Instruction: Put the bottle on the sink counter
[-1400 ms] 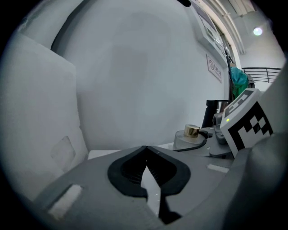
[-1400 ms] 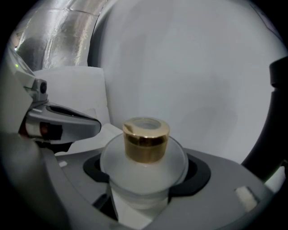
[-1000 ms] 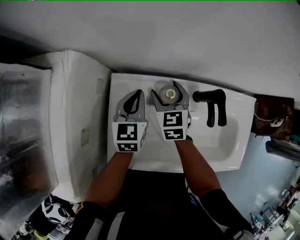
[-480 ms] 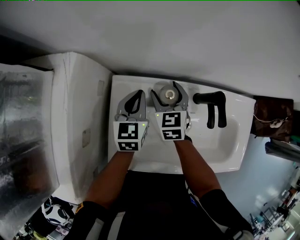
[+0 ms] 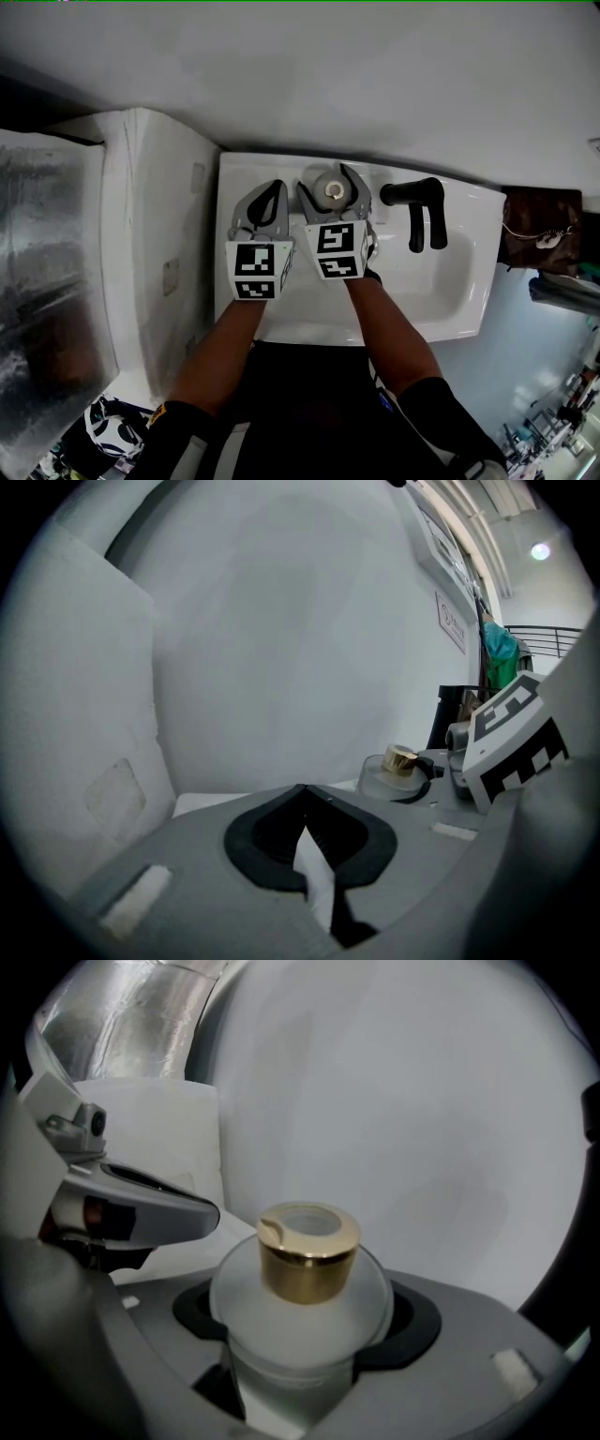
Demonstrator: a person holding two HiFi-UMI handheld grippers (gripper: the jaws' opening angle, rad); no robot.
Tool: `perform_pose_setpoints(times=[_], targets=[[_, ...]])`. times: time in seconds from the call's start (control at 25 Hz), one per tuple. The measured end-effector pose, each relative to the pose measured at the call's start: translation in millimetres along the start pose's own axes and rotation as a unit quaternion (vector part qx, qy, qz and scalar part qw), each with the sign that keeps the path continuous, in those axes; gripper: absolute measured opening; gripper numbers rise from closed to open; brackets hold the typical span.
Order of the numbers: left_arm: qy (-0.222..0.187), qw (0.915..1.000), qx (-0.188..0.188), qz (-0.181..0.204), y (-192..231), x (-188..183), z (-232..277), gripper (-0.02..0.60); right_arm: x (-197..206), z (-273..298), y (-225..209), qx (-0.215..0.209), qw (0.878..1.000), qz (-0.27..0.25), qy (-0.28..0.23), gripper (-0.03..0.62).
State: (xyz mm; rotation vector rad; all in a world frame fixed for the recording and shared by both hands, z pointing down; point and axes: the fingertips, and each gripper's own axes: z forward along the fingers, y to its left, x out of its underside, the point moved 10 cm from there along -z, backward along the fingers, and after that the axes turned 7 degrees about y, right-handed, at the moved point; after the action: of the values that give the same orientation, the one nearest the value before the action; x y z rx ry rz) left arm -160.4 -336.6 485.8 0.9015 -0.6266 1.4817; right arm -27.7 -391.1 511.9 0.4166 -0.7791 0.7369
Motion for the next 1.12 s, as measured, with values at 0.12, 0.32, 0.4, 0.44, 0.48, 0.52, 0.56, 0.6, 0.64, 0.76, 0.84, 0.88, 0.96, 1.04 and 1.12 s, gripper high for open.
perform_pose_setpoints(times=[0.12, 0.32, 0.4, 0.44, 0.48, 0.52, 0.56, 0.6, 0.64, 0.76, 0.84, 0.88, 0.96, 1.04, 1.12], targets=[[0.0, 1.0, 0.002, 0.004, -2, 1, -1, 0.002, 0, 0, 0, -0.002, 1.0, -0.005, 0.001, 0.35], [-0.008, 0.9999, 0.011, 0.01, -5, -2, -4, 0.002, 0, -7, -3, -0.005, 1.0, 0.009, 0.003, 0.36], [-0.011, 0.9998, 0.014, 0.011, -8, -2, -6, 0.002, 0, -13, -5, -0.005, 1.0, 0.014, 0.007, 0.362], [-0.012, 0.9997, 0.016, 0.013, -9, -3, -9, 0.002, 1, -17, -5, -0.004, 1.0, 0.016, 0.006, 0.362], [-0.014, 0.9996, 0.017, 0.015, -10, -3, -11, 0.002, 1, -20, -4, -0.003, 1.0, 0.017, 0.003, 0.362], [-0.016, 0.9996, 0.018, 0.017, -11, -3, -14, 0.002, 1, -24, -3, -0.002, 1.0, 0.018, 0.0, 0.362], [-0.018, 0.9995, 0.019, 0.018, -12, -3, -17, 0.002, 1, -29, -2, 0.0, 1.0, 0.019, -0.001, 0.362], [-0.02, 0.9994, 0.02, 0.02, -14, -3, -21, 0.002, 2, -34, -1, 0.002, 1.0, 0.02, -0.002, 0.362], [-0.021, 0.9993, 0.021, 0.021, -16, -3, -24, 0.003, 3, -40, 1, 0.006, 1.0, 0.021, -0.002, 0.362], [-0.026, 0.999, 0.023, 0.027, -20, -4, -38, 0.002, 3, -60, 5, 0.019, 0.999, 0.028, -0.004, 0.36], [-0.03, 0.9988, 0.022, 0.032, -21, -6, -49, 0.002, 3, -73, 10, 0.027, 0.999, 0.036, -0.009, 0.35], [-0.032, 0.9986, 0.022, 0.035, -22, -7, -55, 0.002, 2, -80, 13, 0.03, 0.999, 0.04, -0.013, 0.338], [-0.038, 0.9982, 0.024, 0.041, -26, -9, -68, 0.002, 1, -95, 18, 0.037, 0.998, 0.046, -0.023, 0.3], [-0.045, 0.9976, 0.027, 0.045, -31, -10, -81, 0.002, 1, -111, 25, 0.046, 0.997, 0.054, -0.03, 0.225], [-0.052, 0.997, 0.029, 0.05, -35, -10, -94, 0.003, 1, -126, 33, 0.053, 0.996, 0.069, -0.032, 0.162]])
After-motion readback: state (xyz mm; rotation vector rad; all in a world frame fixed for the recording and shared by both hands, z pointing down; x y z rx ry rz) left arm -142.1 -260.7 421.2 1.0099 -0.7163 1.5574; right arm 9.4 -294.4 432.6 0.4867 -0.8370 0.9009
